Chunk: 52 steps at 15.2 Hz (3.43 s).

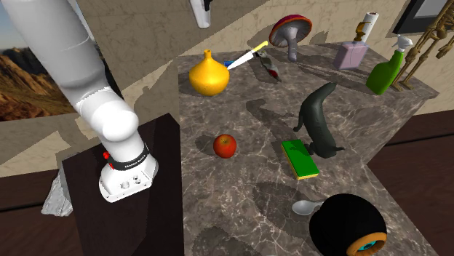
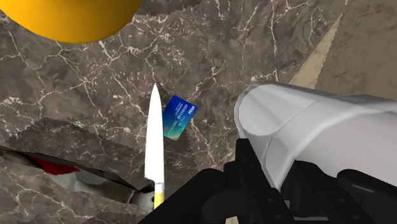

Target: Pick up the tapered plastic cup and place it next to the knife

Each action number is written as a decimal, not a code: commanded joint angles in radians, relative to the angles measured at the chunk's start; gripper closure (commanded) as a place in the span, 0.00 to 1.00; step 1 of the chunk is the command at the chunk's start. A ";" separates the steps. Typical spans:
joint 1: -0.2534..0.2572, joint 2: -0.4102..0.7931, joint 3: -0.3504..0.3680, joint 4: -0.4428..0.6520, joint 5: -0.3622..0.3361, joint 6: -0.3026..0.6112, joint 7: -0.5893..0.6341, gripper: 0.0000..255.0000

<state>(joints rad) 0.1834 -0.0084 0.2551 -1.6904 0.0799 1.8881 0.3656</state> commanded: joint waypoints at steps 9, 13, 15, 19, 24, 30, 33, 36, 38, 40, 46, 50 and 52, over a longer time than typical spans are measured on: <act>0.058 0.220 0.037 0.203 -0.083 0.016 0.101 1.00; 0.055 0.215 0.036 0.142 -0.081 0.071 0.098 1.00; 0.055 0.214 0.035 0.114 -0.081 0.098 0.097 1.00; 0.054 0.216 0.035 0.062 -0.080 0.152 0.095 1.00; 0.053 0.223 0.034 0.004 -0.082 0.217 0.093 1.00; 0.054 0.238 0.032 -0.057 -0.086 0.292 0.093 1.00; 0.054 0.249 0.031 -0.083 -0.089 0.329 0.094 1.00; 0.055 0.261 0.030 -0.108 -0.093 0.366 0.095 1.00; 0.056 0.270 0.029 -0.123 -0.096 0.390 0.096 1.00; 0.057 0.281 0.028 -0.139 -0.100 0.416 0.097 1.00; 0.057 0.281 0.028 -0.139 -0.100 0.416 0.097 1.00; 0.057 0.281 0.028 -0.139 -0.100 0.416 0.097 0.00; 0.057 0.281 0.028 -0.139 -0.100 0.416 0.097 0.00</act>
<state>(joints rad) 0.2406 0.2724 0.2827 -1.8291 -0.0199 2.3037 0.4626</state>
